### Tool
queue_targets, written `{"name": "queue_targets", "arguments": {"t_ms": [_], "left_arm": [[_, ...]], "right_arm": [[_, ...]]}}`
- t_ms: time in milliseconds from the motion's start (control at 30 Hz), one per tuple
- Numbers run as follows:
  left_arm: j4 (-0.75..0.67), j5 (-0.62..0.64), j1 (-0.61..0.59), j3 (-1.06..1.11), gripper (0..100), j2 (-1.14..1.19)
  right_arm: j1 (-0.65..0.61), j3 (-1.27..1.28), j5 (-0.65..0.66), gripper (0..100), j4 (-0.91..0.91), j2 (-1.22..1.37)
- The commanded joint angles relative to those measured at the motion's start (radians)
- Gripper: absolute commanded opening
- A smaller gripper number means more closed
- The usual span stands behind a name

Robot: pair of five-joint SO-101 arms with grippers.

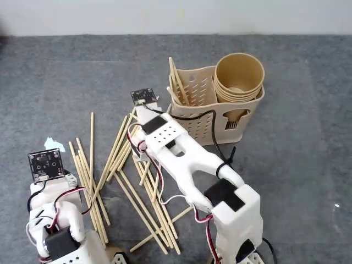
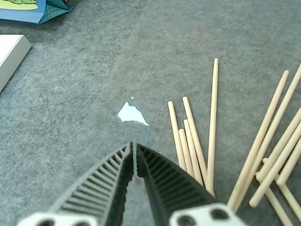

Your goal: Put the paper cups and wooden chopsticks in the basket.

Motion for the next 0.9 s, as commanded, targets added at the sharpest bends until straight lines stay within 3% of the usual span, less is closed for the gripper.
{"name": "queue_targets", "arguments": {"t_ms": [0, 233, 500, 867], "left_arm": [[-0.025, -0.008, 0.009, -0.004, 1, -0.02], [-0.025, -0.008, 0.009, -0.002, 1, -0.02], [-0.025, -0.008, 0.009, -0.002, 1, -0.02], [-0.025, -0.008, 0.009, -0.002, 1, -0.02]], "right_arm": [[-0.004, -0.072, -0.011, 27.0, 0.001, 0.005], [0.053, -0.074, -0.009, 26.4, 0.012, 0.09], [0.048, -0.069, 0.054, 0.5, 0.015, 0.117], [-0.022, -0.072, 0.141, 0.9, 0.269, 0.015]]}}
